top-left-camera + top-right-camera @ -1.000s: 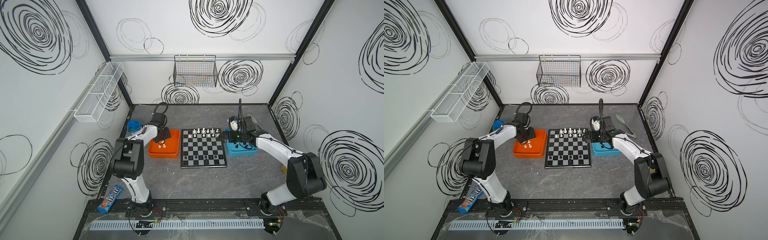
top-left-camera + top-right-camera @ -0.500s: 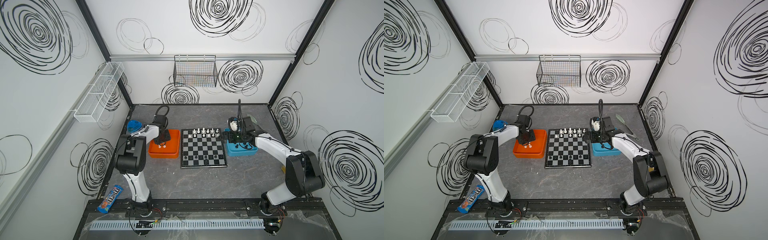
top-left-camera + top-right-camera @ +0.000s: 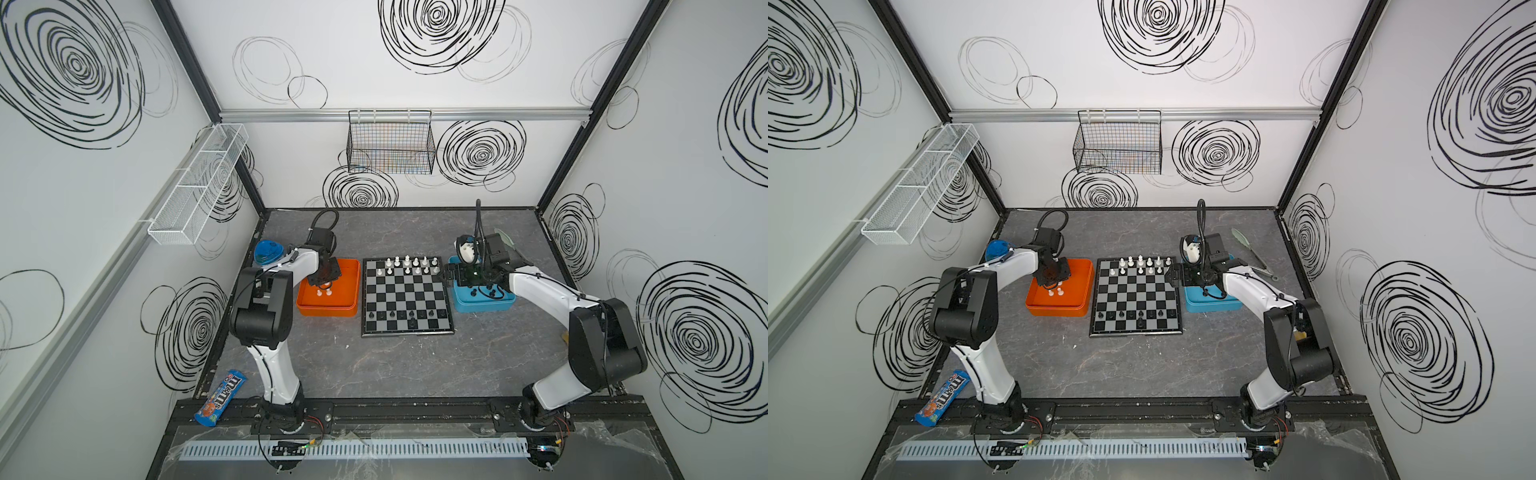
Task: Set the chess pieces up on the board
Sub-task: 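Lower the left gripper into the orange tray and close on a white piece, then lift the white piece with the left gripper and carry it over the board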
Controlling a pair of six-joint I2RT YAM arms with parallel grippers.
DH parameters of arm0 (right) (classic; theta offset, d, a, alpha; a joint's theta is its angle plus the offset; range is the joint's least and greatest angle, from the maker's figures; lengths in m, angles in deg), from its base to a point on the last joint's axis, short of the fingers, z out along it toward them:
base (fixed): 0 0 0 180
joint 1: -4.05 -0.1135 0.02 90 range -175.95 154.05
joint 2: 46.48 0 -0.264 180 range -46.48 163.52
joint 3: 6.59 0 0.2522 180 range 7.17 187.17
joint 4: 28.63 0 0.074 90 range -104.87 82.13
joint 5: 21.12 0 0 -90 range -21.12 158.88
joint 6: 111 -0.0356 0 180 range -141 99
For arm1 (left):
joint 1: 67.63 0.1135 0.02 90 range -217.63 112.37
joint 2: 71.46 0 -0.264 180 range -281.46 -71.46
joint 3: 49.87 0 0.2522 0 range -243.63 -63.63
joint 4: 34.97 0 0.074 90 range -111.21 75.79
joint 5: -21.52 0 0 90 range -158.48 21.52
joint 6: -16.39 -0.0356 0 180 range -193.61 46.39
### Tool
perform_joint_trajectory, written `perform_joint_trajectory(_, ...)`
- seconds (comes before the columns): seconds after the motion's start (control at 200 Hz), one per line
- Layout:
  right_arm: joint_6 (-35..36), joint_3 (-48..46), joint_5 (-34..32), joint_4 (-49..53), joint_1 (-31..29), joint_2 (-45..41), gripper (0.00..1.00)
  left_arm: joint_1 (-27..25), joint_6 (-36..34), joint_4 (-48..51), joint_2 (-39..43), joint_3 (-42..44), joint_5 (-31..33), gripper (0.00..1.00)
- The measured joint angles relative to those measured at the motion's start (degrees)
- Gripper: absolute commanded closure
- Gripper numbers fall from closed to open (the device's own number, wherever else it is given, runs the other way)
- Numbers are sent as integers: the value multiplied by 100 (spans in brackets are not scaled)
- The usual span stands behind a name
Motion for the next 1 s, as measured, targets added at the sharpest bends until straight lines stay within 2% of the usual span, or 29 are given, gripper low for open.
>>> perform_joint_trajectory(0.615,4,0,13,-11,13,4,0,0,-133,0,-13,0,98,90)
perform_joint_trajectory(0.74,7,0,13,-13,13,4,0,-2,-144,4,-13,-11,120,96)
perform_joint_trajectory(0.755,4,0,13,-13,13,4,0,-2,-146,4,-13,-13,122,100)
perform_joint_trajectory(1.001,20,0,13,-17,13,4,0,-50,-258,262,-13,-105,210,100)
